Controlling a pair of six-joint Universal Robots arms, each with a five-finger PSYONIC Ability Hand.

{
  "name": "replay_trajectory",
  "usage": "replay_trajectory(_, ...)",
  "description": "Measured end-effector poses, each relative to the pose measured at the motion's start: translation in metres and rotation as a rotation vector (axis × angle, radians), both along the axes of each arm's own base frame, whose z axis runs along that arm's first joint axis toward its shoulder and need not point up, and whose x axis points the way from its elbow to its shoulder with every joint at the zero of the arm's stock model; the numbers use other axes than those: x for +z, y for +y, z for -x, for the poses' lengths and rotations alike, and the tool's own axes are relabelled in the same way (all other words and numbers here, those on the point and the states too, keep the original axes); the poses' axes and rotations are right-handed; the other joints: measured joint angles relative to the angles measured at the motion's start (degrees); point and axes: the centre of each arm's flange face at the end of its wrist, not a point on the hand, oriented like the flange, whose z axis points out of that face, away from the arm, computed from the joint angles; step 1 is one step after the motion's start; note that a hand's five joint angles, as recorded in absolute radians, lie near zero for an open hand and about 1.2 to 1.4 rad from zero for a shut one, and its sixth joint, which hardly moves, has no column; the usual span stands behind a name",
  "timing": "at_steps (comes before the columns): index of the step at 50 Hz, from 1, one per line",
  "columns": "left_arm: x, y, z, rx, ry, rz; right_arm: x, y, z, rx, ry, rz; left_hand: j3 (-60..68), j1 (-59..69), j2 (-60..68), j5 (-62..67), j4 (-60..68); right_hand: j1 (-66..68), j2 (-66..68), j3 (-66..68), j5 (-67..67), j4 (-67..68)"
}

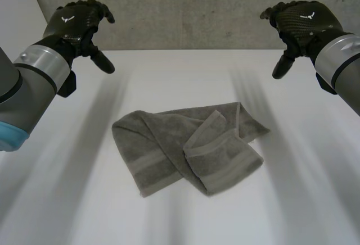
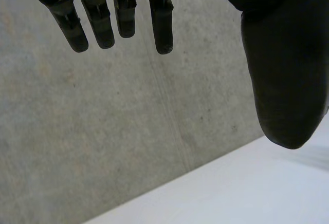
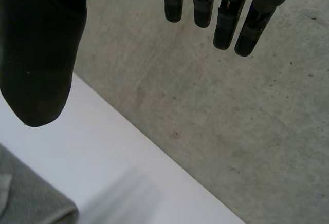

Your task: Fold the towel.

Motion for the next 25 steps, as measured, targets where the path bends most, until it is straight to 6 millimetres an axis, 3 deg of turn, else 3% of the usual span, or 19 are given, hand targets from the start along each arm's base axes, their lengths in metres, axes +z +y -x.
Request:
replay_trajectory(9, -0.012, -0.001, -0.005, 0.01, 0.014, -0.116, 0.007, -0.002, 0.001, 0.003, -0.08, -0.031, 0.0, 0.0, 0.0, 0.0, 0.0, 0.0, 0.0, 0.0, 0.0, 0.0)
replay_trajectory(25, -0.011, -0.004, -0.007, 0.016, 0.019, -0.133, 0.007, 0.0, 0.002, 0.003, -0.103, -0.067, 0.0, 0.0, 0.0, 0.0, 0.0, 0.0, 0.0, 0.0, 0.0, 0.0)
